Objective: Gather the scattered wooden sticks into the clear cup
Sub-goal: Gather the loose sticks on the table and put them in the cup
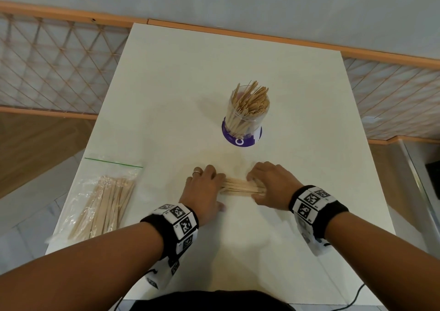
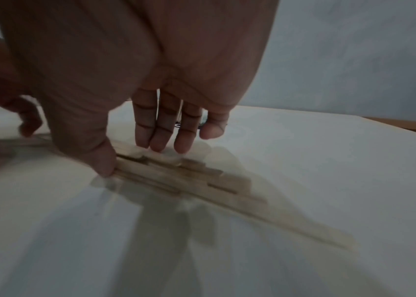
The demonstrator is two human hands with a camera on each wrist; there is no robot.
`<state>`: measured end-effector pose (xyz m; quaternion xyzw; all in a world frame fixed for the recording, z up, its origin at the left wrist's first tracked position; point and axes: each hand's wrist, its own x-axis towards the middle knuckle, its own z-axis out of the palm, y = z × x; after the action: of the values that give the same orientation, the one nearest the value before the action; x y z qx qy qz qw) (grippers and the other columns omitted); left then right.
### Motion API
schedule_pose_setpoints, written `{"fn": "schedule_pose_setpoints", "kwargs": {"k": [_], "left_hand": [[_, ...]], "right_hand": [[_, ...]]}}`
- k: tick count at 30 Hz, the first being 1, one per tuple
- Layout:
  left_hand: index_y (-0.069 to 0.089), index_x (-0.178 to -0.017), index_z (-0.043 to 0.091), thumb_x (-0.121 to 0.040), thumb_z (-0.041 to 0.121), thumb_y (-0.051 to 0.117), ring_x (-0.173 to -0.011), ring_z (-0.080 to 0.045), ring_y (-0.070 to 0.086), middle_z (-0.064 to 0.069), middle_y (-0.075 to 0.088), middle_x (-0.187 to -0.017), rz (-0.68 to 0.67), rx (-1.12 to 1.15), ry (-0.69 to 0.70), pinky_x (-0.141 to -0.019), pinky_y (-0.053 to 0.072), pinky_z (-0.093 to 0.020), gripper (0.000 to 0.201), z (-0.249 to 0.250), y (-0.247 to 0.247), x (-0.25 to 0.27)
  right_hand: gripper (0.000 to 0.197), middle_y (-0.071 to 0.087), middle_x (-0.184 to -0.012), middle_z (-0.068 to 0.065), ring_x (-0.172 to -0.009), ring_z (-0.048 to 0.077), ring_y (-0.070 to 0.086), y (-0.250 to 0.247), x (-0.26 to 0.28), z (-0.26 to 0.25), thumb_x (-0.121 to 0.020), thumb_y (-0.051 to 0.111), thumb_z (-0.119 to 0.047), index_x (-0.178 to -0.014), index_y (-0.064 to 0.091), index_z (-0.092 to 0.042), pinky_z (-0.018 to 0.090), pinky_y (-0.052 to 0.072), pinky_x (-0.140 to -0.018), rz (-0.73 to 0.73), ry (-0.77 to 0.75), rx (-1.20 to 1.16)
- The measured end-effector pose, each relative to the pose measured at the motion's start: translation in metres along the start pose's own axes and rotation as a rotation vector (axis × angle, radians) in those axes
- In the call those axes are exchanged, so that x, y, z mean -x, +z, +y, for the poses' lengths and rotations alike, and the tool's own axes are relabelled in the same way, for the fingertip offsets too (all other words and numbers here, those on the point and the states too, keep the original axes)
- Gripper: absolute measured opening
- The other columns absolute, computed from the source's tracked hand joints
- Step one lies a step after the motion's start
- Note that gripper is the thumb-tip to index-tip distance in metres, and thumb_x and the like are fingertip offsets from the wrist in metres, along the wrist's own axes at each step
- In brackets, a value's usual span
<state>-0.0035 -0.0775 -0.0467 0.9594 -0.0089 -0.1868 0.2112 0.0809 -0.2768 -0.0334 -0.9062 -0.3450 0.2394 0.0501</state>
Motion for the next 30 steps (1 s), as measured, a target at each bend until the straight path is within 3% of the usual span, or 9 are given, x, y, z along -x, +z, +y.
{"fn": "schedule_pose_setpoints", "kwargs": {"k": [3, 9, 14, 17, 21, 25, 30], "left_hand": [[0.054, -0.122, 0.027, -0.077, 0.043, 0.069, -0.113, -0.029, 0.04, 0.0, 0.044, -0.125, 0.081, -0.07, 0.002, -0.094, 0.039, -0.041, 0.05, 0.004, 0.0, -0.005], [0.06, -0.117, 0.03, -0.085, 0.033, 0.06, -0.114, -0.027, 0.044, 0.005, 0.055, -0.119, 0.102, -0.027, 0.086, -0.094, 0.032, -0.039, 0.032, 0.007, 0.004, -0.016], [0.063, -0.107, 0.027, -0.089, 0.03, 0.055, -0.103, -0.024, 0.049, 0.005, 0.06, -0.105, 0.066, -0.005, 0.152, -0.088, 0.031, -0.035, 0.02, 0.007, 0.005, -0.021], [0.062, -0.107, 0.023, -0.091, 0.028, 0.053, -0.101, -0.024, 0.05, 0.002, 0.058, -0.105, 0.017, -0.021, 0.189, -0.086, 0.033, -0.034, 0.019, 0.007, 0.003, -0.025], [0.059, -0.111, 0.016, -0.094, 0.023, 0.049, -0.103, -0.027, 0.05, -0.004, 0.058, -0.109, -0.026, -0.067, 0.231, -0.088, 0.038, -0.035, 0.021, 0.008, 0.007, -0.027], [0.057, -0.111, 0.011, -0.095, 0.02, 0.049, -0.103, -0.029, 0.051, -0.009, 0.057, -0.111, -0.052, -0.059, 0.233, -0.091, 0.04, -0.036, 0.021, 0.009, 0.008, -0.028], [0.056, -0.11, 0.009, -0.096, 0.021, 0.047, -0.102, -0.029, 0.05, -0.01, 0.056, -0.111, -0.055, -0.09, 0.24, -0.089, 0.038, -0.036, 0.02, 0.01, 0.007, -0.026]], "right_hand": [[0.03, 0.058, -0.106, -0.002, -0.1, 0.021, 0.052, -0.001, -0.004, -0.005, -0.078, 0.064, -0.031, -0.106, 0.06, -0.02, 0.029, 0.032, -0.076, -0.031, -0.021, 0.102], [0.026, 0.058, -0.105, 0.005, -0.093, 0.027, 0.058, 0.0, -0.007, -0.016, -0.08, 0.062, -0.025, -0.102, 0.057, -0.014, 0.034, 0.047, -0.077, -0.116, 0.036, 0.042], [0.022, 0.057, -0.101, 0.006, -0.079, 0.023, 0.05, 0.0, -0.008, -0.019, -0.08, 0.062, -0.022, -0.098, 0.054, -0.012, 0.034, 0.047, -0.07, -0.132, 0.057, -0.002], [0.022, 0.053, -0.104, 0.004, -0.081, 0.021, 0.046, 0.001, -0.008, -0.019, -0.08, 0.063, -0.02, -0.098, 0.056, -0.011, 0.033, 0.043, -0.067, -0.103, 0.033, -0.001], [0.019, 0.054, -0.106, 0.006, -0.092, 0.026, 0.054, 0.004, -0.008, -0.023, -0.083, 0.058, -0.015, -0.101, 0.056, -0.01, 0.03, 0.036, -0.068, -0.07, -0.014, 0.045], [0.023, 0.055, -0.102, 0.009, -0.087, 0.028, 0.054, 0.007, -0.008, -0.025, -0.083, 0.059, -0.016, -0.104, 0.055, -0.008, 0.03, 0.036, -0.068, -0.079, -0.006, 0.041], [0.019, 0.055, -0.099, 0.008, -0.078, 0.021, 0.044, 0.009, -0.01, -0.026, -0.084, 0.057, -0.017, -0.1, 0.058, -0.008, 0.029, 0.034, -0.067, -0.078, 0.019, 0.005]]}}
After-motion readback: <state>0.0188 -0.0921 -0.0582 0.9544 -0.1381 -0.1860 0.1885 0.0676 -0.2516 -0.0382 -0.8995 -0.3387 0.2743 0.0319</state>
